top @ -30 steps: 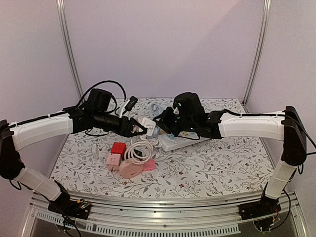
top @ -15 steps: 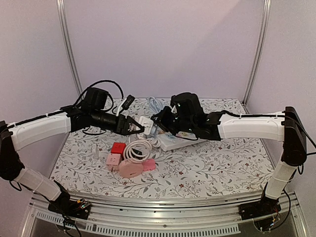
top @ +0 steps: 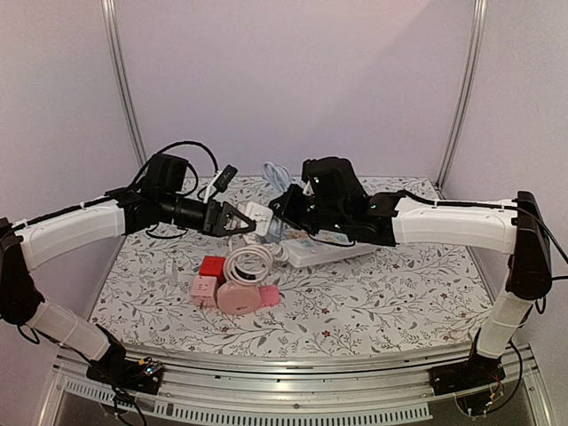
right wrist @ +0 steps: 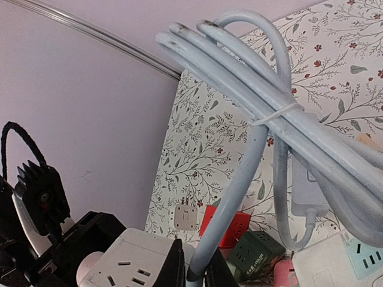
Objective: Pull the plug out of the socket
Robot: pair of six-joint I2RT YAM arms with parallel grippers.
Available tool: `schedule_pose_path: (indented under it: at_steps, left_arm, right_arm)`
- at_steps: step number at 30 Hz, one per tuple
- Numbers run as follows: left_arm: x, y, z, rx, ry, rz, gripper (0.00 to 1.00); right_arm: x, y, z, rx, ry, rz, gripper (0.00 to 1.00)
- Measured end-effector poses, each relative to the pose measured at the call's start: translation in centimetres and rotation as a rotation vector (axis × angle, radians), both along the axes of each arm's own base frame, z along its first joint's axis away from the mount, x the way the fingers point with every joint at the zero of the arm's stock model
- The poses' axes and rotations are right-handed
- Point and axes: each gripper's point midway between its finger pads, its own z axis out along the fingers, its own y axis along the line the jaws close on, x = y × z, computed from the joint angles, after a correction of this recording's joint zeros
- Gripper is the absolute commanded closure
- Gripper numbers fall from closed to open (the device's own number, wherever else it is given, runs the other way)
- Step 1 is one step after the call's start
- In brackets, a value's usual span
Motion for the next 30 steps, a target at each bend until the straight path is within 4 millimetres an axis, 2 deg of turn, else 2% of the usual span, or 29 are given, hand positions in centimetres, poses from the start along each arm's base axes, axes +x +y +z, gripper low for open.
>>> schedule_pose_path:
  at_steps: [10,17,21,30]
  left_arm:
    - [-0.3,0.0,1.2,0.031,-0.118,0.019,0.91]
    - [-0.9,-0.1,0.8,0.035,-0.098,-0.009,0.91]
    - [-1.4,-0.4,0.9,0.005,-0.058,-0.047,0.91]
    - [-1.3,-0.7,0.9,-0.022,-0.023,-0.069,0.91]
  right_arm:
    - [-0.1,0.1,1.2,0.045,0.057,-0.014,1.00]
    - [-0.9,-0.1,0.6,0.011,0.028,0.012,1.00]
    - [-1.7,-0.5,1.0,-0.015,-0.022,0.037,1.00]
    - [-1.6,-0.8,1.3,-0.054,-0.084,0.053,1.00]
